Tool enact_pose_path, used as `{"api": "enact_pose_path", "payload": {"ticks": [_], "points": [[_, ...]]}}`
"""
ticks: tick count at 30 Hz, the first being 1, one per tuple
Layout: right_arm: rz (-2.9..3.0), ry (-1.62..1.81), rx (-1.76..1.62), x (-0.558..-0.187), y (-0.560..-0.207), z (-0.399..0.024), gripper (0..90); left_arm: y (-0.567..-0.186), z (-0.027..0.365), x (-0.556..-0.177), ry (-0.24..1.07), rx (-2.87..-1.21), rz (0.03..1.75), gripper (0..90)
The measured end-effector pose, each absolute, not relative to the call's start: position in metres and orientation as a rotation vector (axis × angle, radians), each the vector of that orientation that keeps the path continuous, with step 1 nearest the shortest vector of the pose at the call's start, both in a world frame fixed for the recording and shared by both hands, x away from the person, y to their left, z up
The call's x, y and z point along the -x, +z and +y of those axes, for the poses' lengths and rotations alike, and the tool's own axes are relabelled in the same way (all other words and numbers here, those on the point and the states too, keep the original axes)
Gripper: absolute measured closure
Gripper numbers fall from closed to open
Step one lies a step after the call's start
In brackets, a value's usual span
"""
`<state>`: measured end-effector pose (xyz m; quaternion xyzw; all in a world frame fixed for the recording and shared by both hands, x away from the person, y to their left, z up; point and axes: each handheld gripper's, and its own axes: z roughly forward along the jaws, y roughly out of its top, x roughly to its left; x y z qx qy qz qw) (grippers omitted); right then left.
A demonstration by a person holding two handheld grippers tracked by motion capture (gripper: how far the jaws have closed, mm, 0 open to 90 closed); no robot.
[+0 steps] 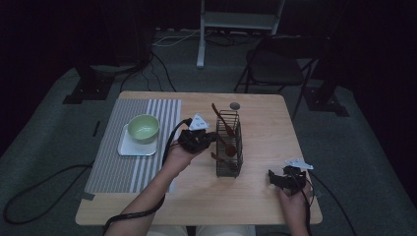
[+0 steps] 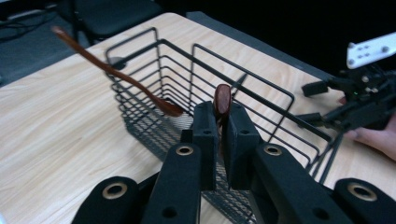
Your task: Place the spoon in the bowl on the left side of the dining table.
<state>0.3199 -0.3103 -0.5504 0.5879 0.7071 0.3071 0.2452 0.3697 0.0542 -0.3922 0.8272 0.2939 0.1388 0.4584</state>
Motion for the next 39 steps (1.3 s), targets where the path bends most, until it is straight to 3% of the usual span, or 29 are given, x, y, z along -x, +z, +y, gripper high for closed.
{"api": "enact_pose_path", "payload": {"ticks": [39], "points": [[1.93, 0.836, -1.605, -0.32, -0.55, -0.31, 12.4, -0.343, 0.09, -0.344, 0.365, -1.917, 0.672, 84.6]]}}
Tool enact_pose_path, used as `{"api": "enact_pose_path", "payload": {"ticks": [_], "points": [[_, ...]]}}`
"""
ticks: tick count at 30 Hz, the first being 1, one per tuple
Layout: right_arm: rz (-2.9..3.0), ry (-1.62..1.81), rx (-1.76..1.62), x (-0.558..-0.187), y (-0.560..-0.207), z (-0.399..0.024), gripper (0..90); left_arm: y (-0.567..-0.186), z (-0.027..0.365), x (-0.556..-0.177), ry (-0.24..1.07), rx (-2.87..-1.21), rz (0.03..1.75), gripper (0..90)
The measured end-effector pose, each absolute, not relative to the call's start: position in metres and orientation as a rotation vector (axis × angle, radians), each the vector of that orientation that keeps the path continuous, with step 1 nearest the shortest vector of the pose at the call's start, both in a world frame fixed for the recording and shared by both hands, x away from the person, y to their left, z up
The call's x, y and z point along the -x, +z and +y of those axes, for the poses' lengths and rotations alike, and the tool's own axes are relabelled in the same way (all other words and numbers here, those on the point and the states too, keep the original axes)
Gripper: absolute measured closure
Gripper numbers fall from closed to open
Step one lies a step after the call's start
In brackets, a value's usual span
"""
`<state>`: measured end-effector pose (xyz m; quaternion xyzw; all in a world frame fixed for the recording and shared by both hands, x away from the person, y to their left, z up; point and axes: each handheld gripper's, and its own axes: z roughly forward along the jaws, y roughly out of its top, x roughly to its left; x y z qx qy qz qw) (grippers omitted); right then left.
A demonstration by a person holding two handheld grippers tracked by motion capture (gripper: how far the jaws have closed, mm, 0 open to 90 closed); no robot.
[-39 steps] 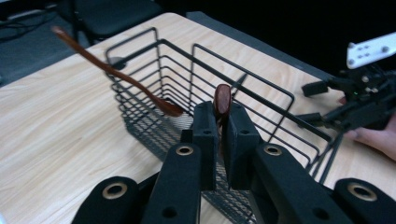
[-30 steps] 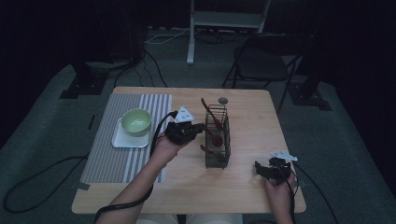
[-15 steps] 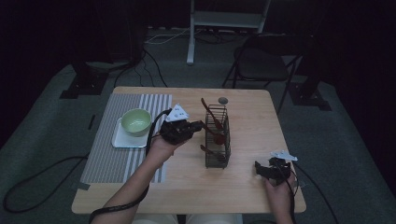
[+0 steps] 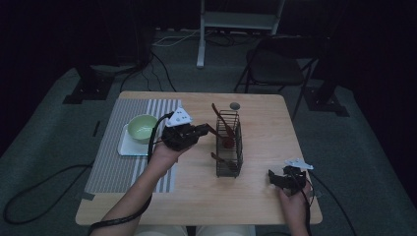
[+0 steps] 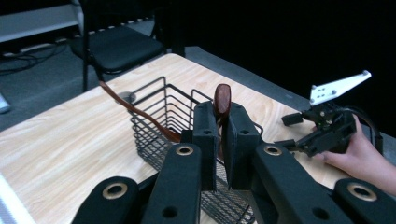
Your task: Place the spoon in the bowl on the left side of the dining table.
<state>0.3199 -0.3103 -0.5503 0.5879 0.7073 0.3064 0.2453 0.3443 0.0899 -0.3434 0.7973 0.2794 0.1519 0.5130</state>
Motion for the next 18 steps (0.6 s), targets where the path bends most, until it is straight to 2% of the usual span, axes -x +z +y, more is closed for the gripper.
{"api": "enact_pose_path", "payload": {"ticks": [18], "points": [[1.93, 0.836, -1.605, -0.32, -0.55, -0.31, 12.5, -0.32, 0.118, -0.336, 0.493, -1.836, 0.706, 84.6]]}}
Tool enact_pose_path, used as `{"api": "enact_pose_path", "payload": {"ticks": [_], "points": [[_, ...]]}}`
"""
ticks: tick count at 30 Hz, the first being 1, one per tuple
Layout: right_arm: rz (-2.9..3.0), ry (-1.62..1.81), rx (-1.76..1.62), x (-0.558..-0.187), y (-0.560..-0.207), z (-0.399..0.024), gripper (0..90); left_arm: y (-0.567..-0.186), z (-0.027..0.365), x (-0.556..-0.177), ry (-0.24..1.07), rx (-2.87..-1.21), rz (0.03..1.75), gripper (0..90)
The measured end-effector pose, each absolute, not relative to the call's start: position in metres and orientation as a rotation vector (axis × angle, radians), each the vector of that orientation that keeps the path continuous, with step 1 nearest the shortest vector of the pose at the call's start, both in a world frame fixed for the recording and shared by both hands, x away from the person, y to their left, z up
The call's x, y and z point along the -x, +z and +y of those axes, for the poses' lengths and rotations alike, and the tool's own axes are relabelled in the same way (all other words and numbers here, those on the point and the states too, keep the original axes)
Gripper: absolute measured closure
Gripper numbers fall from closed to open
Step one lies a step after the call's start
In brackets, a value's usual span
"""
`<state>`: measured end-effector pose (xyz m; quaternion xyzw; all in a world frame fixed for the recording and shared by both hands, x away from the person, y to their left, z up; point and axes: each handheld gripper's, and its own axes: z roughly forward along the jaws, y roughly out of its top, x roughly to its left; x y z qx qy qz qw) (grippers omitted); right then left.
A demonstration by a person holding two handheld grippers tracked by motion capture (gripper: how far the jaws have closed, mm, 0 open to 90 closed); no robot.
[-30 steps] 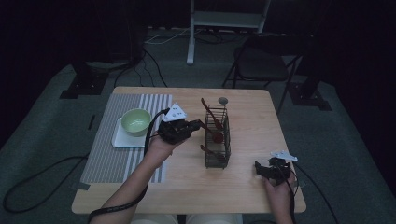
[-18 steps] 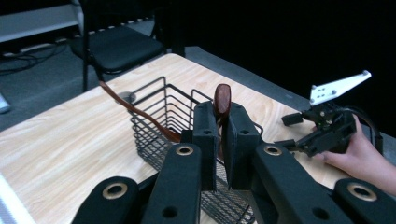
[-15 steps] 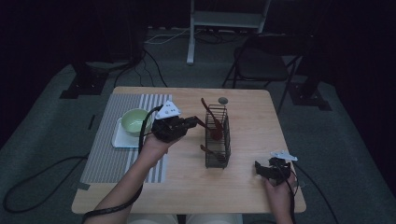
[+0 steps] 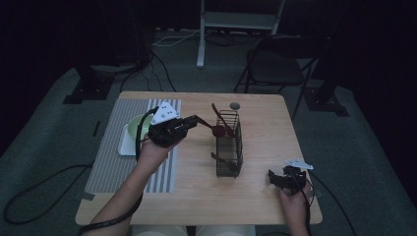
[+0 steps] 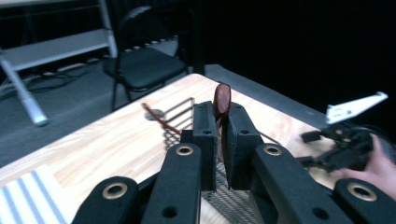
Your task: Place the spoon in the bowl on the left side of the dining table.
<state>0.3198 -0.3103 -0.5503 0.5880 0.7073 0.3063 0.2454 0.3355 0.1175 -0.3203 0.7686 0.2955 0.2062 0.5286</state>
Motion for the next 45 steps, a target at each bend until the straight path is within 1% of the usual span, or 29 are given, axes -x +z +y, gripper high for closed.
{"api": "enact_pose_path", "payload": {"ticks": [10, 22, 26, 28, 29, 32, 45], "points": [[1.93, 0.836, -1.605, -0.32, -0.55, -0.31, 12.4, -0.318, 0.134, -0.338, 0.532, -1.81, 0.759, 84.6], [1.93, 0.836, -1.605, -0.32, -0.55, -0.31, 12.5, -0.328, 0.158, -0.343, 0.582, -1.785, 0.842, 84.6], [1.93, 0.835, -1.605, -0.32, -0.55, -0.31, 12.4, -0.329, 0.167, -0.342, 0.619, -1.787, 0.872, 84.6], [1.93, 0.835, -1.605, -0.32, -0.55, -0.31, 12.5, -0.331, 0.171, -0.342, 0.607, -1.782, 0.886, 84.6], [1.93, 0.835, -1.605, -0.32, -0.55, -0.31, 12.4, -0.332, 0.173, -0.342, 0.627, -1.785, 0.893, 84.6], [1.93, 0.835, -1.605, -0.32, -0.55, -0.31, 12.4, -0.335, 0.178, -0.342, 0.632, -1.778, 0.911, 84.6], [1.925, 0.835, -1.61, -0.32, -0.55, -0.31, 12.4, -0.346, 0.216, -0.343, 0.665, -1.721, 1.016, 84.6]]}}
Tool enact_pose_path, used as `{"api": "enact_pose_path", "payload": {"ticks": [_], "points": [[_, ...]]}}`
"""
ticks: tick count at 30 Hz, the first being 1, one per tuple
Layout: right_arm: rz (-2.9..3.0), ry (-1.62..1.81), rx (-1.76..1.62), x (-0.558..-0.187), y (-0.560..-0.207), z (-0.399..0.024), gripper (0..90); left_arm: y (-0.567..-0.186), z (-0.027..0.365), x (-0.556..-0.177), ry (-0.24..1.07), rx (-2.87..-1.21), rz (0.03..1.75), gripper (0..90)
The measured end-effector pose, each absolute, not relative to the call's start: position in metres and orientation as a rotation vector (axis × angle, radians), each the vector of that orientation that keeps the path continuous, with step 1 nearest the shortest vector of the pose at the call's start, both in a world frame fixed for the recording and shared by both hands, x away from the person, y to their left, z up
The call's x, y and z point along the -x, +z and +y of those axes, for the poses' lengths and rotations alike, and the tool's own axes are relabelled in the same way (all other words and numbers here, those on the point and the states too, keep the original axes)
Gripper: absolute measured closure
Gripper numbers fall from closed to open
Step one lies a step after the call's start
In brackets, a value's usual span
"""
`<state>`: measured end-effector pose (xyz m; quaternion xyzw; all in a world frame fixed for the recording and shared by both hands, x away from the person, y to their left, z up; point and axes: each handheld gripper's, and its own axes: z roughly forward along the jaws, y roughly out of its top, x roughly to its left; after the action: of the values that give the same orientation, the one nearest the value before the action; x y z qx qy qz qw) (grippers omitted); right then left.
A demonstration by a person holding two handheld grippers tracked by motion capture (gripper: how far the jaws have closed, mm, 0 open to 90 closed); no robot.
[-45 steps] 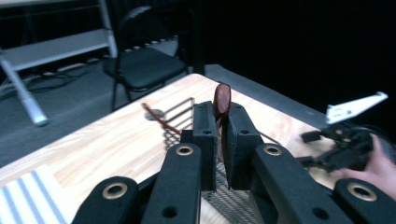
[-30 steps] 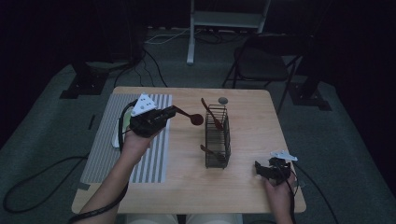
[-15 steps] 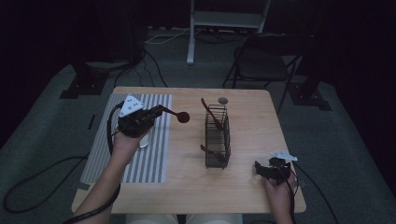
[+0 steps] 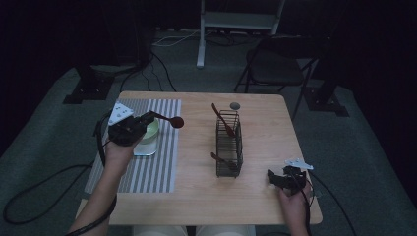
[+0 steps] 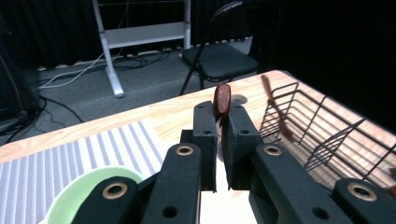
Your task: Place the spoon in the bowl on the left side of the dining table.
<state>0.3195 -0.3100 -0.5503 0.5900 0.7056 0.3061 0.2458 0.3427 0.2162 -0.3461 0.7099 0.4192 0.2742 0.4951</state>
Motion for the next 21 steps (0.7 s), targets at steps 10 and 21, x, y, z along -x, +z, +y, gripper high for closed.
{"api": "enact_pose_path", "payload": {"ticks": [10, 21], "points": [[1.926, 0.834, -1.61, -0.32, -0.55, -0.31, 12.5, -0.351, 0.244, -0.341, 0.703, -1.685, 1.085, 84.6], [1.925, 0.835, -1.61, -0.32, -0.55, -0.31, 12.5, -0.366, 0.267, -0.341, 0.75, -1.669, 1.165, 84.6]]}}
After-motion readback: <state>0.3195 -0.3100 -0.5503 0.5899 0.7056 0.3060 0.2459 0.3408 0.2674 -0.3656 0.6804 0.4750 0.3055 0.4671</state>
